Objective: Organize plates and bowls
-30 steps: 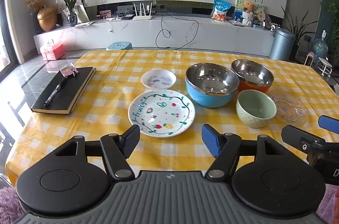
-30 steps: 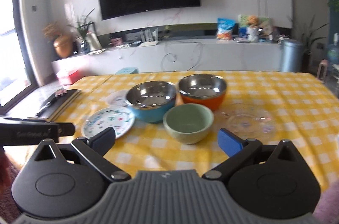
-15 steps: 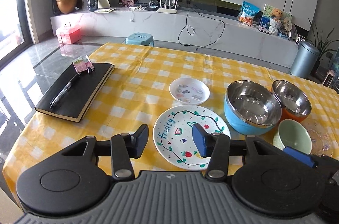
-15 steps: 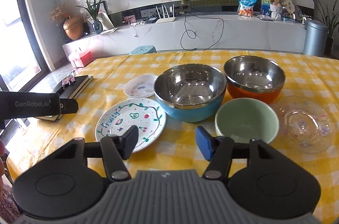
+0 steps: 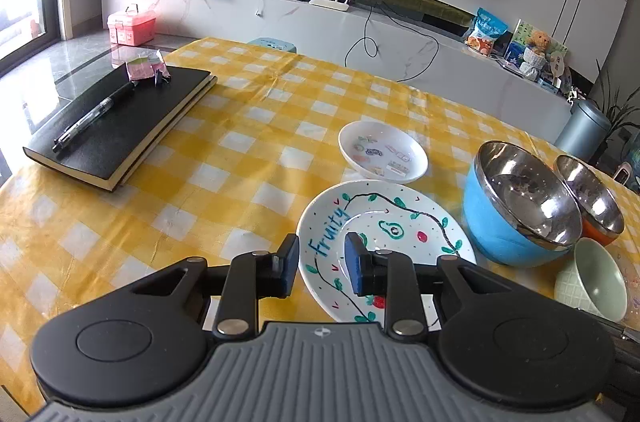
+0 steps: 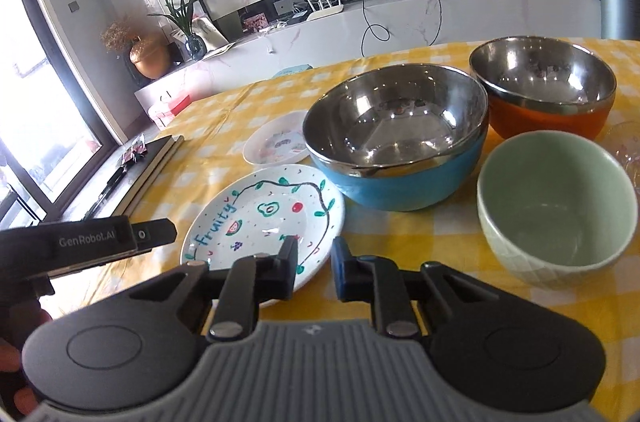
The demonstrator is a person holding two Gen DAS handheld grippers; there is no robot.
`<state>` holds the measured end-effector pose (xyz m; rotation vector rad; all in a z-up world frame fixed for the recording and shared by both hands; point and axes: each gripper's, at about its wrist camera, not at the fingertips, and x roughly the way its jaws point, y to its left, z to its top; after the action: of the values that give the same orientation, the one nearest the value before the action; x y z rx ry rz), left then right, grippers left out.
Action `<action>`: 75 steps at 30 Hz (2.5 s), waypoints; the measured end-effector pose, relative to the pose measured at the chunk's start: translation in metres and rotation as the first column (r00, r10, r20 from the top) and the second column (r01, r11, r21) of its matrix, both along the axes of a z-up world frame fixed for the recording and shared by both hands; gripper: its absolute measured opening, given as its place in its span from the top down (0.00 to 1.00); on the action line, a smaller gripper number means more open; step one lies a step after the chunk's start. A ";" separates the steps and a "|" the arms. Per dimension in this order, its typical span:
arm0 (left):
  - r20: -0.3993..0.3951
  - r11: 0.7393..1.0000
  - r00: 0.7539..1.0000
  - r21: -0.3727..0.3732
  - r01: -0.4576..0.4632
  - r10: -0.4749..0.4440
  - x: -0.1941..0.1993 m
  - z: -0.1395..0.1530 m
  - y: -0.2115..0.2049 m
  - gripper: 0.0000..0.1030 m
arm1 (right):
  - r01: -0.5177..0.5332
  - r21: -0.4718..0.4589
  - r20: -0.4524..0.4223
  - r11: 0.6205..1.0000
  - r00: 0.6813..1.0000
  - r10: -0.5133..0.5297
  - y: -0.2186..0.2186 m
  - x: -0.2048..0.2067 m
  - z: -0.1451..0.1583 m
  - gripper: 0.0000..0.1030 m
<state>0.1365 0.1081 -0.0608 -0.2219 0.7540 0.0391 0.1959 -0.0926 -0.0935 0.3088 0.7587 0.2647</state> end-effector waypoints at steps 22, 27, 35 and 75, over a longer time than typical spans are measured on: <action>-0.022 0.999 0.999 -0.009 -0.035 0.035 0.019 -0.029 -0.001 0.75 | 0.055 0.109 -0.034 0.992 0.998 -0.052 -0.003 0.035 -0.033 0.91; -0.030 0.998 0.999 -0.036 -0.043 0.042 0.018 -0.026 0.002 0.78 | 0.052 0.110 -0.040 0.993 0.998 -0.048 -0.005 0.035 -0.033 0.91; -0.005 0.999 0.999 -0.037 -0.035 0.035 0.004 -0.014 0.003 0.79 | 0.047 0.115 -0.030 0.992 0.999 -0.044 -0.006 0.026 -0.021 0.91; -0.049 0.997 0.996 -0.013 0.075 -0.076 -0.073 -0.013 -0.043 0.79 | 0.112 0.082 -0.139 0.990 0.985 -0.100 -0.049 -0.073 -0.011 0.90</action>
<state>0.0635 0.0653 -0.0736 -0.2032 0.8110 -0.0315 0.1229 -0.1415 -0.1046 0.4547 0.8615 0.1785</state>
